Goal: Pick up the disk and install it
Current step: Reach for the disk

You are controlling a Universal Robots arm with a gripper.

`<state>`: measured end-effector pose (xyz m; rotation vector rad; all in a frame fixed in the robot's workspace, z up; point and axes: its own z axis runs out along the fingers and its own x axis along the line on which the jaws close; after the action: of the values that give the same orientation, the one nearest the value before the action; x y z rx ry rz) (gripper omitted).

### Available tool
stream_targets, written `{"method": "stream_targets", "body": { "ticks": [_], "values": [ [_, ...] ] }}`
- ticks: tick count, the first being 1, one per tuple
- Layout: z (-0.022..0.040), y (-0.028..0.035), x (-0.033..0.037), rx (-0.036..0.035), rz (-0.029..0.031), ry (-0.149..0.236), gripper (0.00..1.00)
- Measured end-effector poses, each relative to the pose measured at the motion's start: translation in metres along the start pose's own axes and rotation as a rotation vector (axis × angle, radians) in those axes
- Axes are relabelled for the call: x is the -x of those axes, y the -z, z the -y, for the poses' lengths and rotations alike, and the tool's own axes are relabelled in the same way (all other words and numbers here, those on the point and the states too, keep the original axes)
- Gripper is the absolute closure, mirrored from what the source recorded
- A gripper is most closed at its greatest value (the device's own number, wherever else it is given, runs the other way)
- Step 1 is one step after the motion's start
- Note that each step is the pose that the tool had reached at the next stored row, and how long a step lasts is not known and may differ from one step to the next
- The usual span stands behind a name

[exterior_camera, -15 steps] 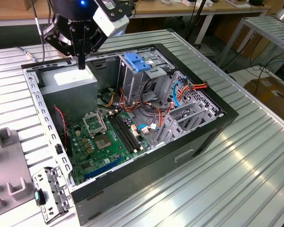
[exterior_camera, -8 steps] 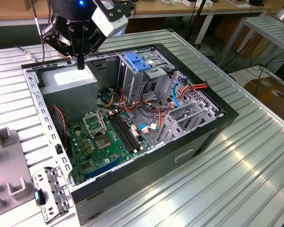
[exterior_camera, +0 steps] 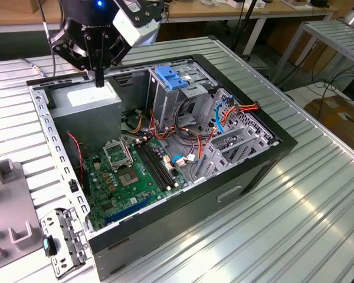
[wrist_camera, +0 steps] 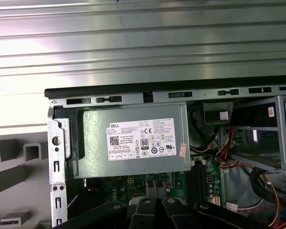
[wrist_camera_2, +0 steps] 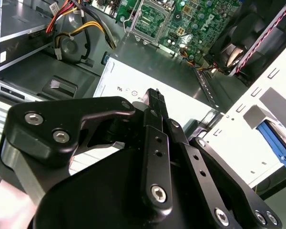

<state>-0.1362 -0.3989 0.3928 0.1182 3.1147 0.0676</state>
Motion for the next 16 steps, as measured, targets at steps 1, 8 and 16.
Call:
{"method": "stream_targets", "body": {
  "ticks": [1, 8, 16],
  "values": [
    [0.0, 0.0, -0.0003, 0.0, 0.0, 0.0, 0.89],
    [0.0002, -0.0001, -0.003, 0.0, -0.0004, 0.0, 0.89],
    [0.0004, -0.0001, -0.0054, -0.0001, -0.0007, 0.0, 0.89]
  ]
}}
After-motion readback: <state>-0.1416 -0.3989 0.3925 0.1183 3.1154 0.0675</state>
